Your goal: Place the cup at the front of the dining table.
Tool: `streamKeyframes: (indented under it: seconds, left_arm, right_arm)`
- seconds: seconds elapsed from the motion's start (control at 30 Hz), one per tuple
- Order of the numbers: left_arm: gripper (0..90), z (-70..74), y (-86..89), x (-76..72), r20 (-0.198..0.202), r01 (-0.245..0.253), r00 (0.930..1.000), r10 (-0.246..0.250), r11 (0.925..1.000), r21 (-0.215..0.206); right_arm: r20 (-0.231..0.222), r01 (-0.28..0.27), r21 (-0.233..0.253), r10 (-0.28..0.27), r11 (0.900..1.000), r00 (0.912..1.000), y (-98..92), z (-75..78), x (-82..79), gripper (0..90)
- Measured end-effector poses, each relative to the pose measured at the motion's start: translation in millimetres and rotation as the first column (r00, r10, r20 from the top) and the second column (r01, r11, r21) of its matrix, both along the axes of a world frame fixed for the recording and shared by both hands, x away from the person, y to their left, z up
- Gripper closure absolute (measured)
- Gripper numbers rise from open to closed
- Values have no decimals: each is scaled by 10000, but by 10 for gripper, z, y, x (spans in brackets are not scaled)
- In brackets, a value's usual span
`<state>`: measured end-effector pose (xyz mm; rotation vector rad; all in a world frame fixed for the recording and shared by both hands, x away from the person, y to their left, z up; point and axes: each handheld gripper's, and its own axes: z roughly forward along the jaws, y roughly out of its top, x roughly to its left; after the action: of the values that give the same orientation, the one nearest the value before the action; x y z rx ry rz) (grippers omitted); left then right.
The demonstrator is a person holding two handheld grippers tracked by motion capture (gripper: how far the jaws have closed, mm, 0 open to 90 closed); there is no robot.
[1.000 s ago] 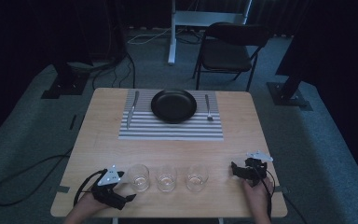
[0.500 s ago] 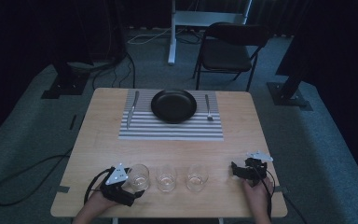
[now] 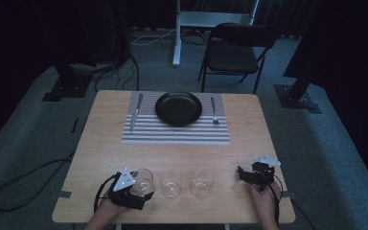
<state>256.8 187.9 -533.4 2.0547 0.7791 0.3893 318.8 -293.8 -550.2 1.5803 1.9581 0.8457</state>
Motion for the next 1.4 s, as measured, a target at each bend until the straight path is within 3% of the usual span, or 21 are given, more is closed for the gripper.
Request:
streamKeyframes:
  seconds: [0.13, 0.17, 0.27, 0.37, 0.57, 0.7, 1.1, 1.4]
  left_arm:
    - [61, -13, -25, -18, 63, 126, 9999, -126, 9999, -62]
    - [68, -13, -27, -28, 232, 44, 9997, -44, 10000, -15]
    - [136, -12, -13, -25, 264, -166, 9995, 175, 9993, -328]
    - [140, -3, -16, -37, 551, -495, 9971, 517, 9980, -405]
    - [163, -17, -46, -40, 618, -440, 9970, 458, 9986, -297]
    - [198, -16, -34, -30, 461, -496, 9976, 517, 9978, -450]
    - [201, 9, -100, -20, 208, -790, 9966, 792, 9968, -102]
    - [205, 32, -110, -29, 171, -656, 9977, 654, 9977, 168]
  right_arm:
    - [-1, 0, 0, 0, 10000, 10000, 0, 0, 0, 119]
    - [1, -2, -2, 2, 10000, 10000, 0, 0, 0, 119]
    - [0, 0, -1, 0, 10000, 10000, 0, 0, 0, 119]
    - [2, -3, -3, 3, 10000, 10000, 0, 0, 0, 119]
    - [2, 5, -6, -5, 10000, 10000, -1, 0, 0, 120]
    - [0, 8, -4, -8, 10000, 10000, -1, 0, 0, 120]
    - [1, 8, -3, -8, 10000, 10000, -1, 0, 0, 120]
    - [-1, 8, 2, -8, 10000, 10000, -1, 0, 0, 120]
